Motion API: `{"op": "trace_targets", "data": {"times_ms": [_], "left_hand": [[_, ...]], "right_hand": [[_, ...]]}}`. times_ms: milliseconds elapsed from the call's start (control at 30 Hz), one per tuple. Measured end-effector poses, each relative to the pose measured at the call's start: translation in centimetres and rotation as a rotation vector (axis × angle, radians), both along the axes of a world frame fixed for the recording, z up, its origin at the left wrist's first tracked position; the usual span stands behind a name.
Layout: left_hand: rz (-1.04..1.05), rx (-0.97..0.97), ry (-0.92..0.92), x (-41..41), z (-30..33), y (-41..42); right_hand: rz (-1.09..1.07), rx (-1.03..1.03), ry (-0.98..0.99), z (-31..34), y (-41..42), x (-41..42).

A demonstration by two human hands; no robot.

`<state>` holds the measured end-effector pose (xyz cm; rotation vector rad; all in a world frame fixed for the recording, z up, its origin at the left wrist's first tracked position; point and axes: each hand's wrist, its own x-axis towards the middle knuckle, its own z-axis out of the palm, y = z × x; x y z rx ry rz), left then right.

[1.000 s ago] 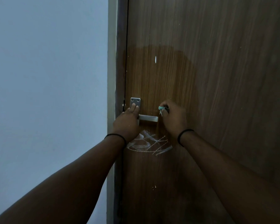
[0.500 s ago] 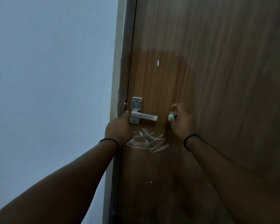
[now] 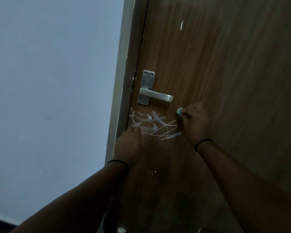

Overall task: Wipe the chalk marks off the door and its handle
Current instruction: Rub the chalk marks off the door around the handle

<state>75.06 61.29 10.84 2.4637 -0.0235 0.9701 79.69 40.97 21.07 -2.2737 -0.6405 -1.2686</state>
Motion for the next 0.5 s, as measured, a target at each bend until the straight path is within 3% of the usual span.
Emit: {"op": "trace_targets", "data": {"times_ms": [233,500], "left_hand": [[-0.041,-0.119,0.107,3.3,-4.6,-1.3],[0.012,-0.417,0.287,5.9,-5.4,-2.3]], "right_hand": [[0.02,-0.189,-0.156,-2.5,0.9,2.6],[0.067,-0.215,-0.18,-4.9,-0.6,4.1]]}}
